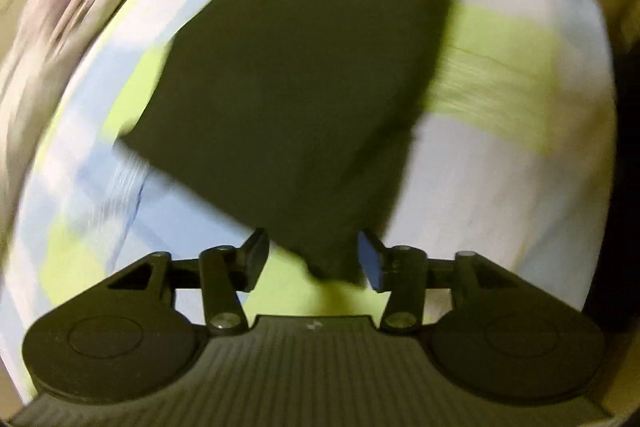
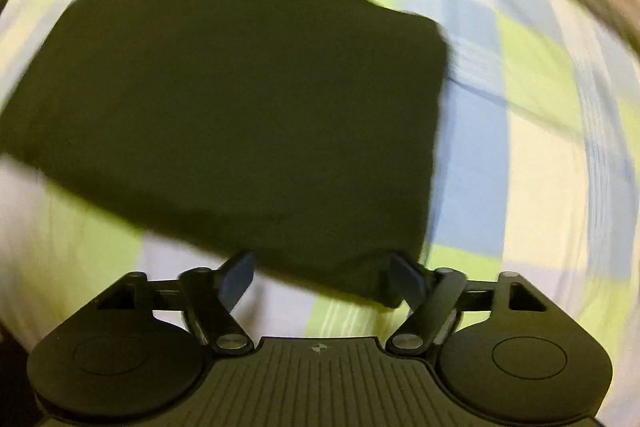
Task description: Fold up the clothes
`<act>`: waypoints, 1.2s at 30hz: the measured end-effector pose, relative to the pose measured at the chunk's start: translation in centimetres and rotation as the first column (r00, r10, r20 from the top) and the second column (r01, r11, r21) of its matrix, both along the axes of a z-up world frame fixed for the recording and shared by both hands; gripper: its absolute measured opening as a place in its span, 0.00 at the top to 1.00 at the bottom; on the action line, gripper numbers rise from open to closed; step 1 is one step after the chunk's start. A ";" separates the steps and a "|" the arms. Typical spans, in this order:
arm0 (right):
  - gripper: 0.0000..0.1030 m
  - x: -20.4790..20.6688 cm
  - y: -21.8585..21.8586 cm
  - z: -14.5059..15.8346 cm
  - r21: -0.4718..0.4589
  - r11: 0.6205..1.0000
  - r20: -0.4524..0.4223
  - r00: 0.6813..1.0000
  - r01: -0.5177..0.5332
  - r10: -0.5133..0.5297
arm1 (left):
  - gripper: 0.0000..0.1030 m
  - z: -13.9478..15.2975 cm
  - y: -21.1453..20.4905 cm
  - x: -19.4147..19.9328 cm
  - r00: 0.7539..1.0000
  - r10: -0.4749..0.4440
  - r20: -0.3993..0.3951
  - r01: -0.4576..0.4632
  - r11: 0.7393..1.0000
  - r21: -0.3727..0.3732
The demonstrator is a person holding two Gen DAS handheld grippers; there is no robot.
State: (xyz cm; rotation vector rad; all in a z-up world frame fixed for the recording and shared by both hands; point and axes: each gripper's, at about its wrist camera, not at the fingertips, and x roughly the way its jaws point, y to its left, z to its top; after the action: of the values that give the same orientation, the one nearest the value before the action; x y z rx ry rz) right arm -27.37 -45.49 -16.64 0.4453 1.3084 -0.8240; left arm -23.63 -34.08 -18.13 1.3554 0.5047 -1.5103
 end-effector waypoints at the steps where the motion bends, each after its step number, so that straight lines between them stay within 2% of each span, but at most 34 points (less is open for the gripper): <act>1: 0.24 0.7 0.9 0.0 -0.016 0.998 -0.023 0.998 -0.054 0.053 | 0.56 -0.8 0.0 -1.0 0.999 -0.042 0.031 0.042 0.999 0.006; 4: 0.24 2.8 3.4 -0.1 -0.067 0.971 -0.105 0.969 -0.229 0.221 | 0.58 -3.6 0.1 -3.1 0.978 -0.134 0.159 0.129 0.991 0.039; 6: 0.24 4.0 5.1 -1.2 -0.123 0.916 -0.205 0.912 -0.383 0.354 | 0.59 -4.9 0.1 -3.3 0.962 -0.147 0.230 0.142 0.989 0.035; 8: 0.25 4.7 6.1 -2.9 -0.143 0.855 -0.300 0.845 -0.498 0.442 | 0.84 -5.6 -0.2 -3.1 0.956 -0.105 0.272 0.101 0.994 0.028; 9: 0.25 5.1 6.6 -3.8 -0.148 0.819 -0.348 0.805 -0.554 0.481 | 0.90 -5.5 -0.4 -2.8 0.957 -0.065 0.282 0.062 0.998 0.020; 10: 0.25 5.4 7.1 -4.7 -0.150 0.780 -0.395 0.760 -0.607 0.516 | 0.90 -5.3 -0.5 -2.5 0.961 -0.035 0.274 0.032 0.999 0.016; 11: 0.25 5.4 7.3 -5.3 -0.150 0.758 -0.425 0.734 -0.634 0.530 | 0.90 -5.2 -0.7 -2.4 0.962 -0.015 0.271 0.011 1.000 0.014; 14: 0.25 4.1 6.9 -6.2 -0.151 0.750 -0.466 0.716 -0.643 0.520 | 0.91 -5.5 -1.1 -2.7 0.956 -0.014 0.292 0.006 1.000 0.026; 16: 0.49 3.2 6.6 -6.8 -0.152 0.745 -0.492 0.704 -0.649 0.513 | 0.91 -5.5 -1.3 -2.6 0.957 0.001 0.291 -0.009 1.000 0.026; 17: 0.80 2.8 6.5 -7.1 -0.153 0.742 -0.505 0.697 -0.652 0.509 | 0.92 -5.4 -1.3 -2.7 0.957 0.007 0.291 -0.016 1.000 0.027; 18: 0.91 2.3 6.4 -7.1 -0.154 0.744 -0.507 0.698 -0.650 0.505 | 0.92 -5.1 -1.4 -2.9 0.956 0.011 0.292 -0.021 0.999 0.030; 20: 0.95 1.2 6.3 -6.4 -0.161 0.756 -0.490 0.717 -0.634 0.497 | 0.94 -4.7 -1.3 -2.8 0.956 0.020 0.292 -0.032 0.999 0.037; 26: 0.97 -2.1 6.1 -4.2 -0.177 0.792 -0.436 0.768 -0.585 0.470 | 0.96 -1.6 1.0 -4.8 0.961 0.052 0.272 -0.064 0.997 0.038; 30: 0.97 -4.3 6.0 -3.1 -0.169 0.813 -0.404 0.792 -0.557 0.458 | 0.96 -0.8 2.3 -8.2 0.973 0.054 0.225 -0.069 0.996 0.059; 36: 0.97 -8.8 10.8 -2.8 -0.110 0.846 -0.388 0.806 -0.521 0.446 | 0.96 -0.2 5.2 -13.6 0.989 0.069 0.131 -0.082 0.992 0.099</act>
State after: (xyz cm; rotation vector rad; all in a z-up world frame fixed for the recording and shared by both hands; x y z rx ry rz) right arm -36.19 -34.71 -19.49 -0.2270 1.5513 -0.6054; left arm -37.25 -28.92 -18.35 1.4869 0.5539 -1.3420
